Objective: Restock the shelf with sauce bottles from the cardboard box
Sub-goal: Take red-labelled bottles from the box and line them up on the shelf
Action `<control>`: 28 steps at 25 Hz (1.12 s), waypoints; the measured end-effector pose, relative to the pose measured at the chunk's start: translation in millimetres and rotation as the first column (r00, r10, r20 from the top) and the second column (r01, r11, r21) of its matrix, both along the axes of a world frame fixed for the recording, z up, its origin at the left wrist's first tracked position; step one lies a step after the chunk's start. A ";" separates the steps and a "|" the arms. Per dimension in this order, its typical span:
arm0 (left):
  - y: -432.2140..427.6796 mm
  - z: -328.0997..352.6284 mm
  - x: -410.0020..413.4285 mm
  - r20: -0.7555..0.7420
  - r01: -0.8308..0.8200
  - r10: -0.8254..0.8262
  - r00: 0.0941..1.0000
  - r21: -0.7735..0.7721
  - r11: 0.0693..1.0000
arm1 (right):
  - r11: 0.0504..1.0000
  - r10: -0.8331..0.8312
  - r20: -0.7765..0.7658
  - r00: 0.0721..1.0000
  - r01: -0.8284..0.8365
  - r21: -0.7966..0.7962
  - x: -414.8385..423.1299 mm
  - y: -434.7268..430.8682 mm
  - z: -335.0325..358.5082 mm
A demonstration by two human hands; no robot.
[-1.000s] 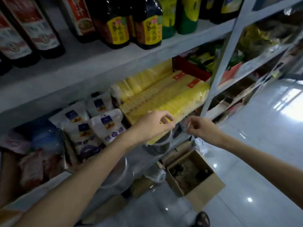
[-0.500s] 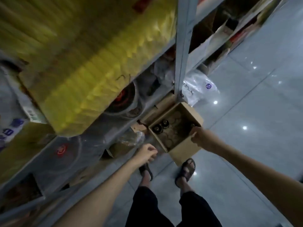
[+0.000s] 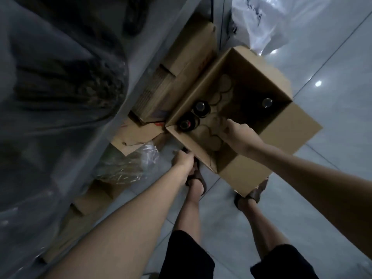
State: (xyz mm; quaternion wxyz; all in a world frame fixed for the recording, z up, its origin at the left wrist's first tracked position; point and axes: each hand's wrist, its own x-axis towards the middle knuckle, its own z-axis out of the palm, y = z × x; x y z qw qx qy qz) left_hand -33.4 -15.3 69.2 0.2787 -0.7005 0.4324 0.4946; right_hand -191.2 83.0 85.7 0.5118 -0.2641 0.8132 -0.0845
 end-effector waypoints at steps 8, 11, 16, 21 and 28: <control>-6.7 -88.3 18.8 -0.140 0.034 -0.046 0.989 -0.091 0.995 | 0.868 0.376 -0.309 0.874 -0.449 -0.214 50.3 -98.7 -101.9; -9.6 -93.2 22.0 -0.159 0.215 -0.238 0.958 -0.149 0.965 | 0.846 0.448 -0.391 0.804 -0.523 -0.107 54.4 -108.3 -111.9; -10.9 -103.8 30.3 -0.079 0.184 -0.190 0.979 -0.084 0.979 | 0.842 0.404 -0.361 0.840 -0.496 -0.211 56.4 -83.1 -108.9; -7.8 -52.8 13.4 -0.081 0.207 -0.208 0.975 -0.009 0.978 | 0.847 0.288 -0.297 0.910 -0.387 -0.366 48.3 -27.3 -56.3; -2.5 61.9 20.2 -0.324 0.448 -0.507 0.799 -0.241 0.861 | 0.849 0.198 -0.334 0.922 -0.331 -0.411 3.7 20.2 119.0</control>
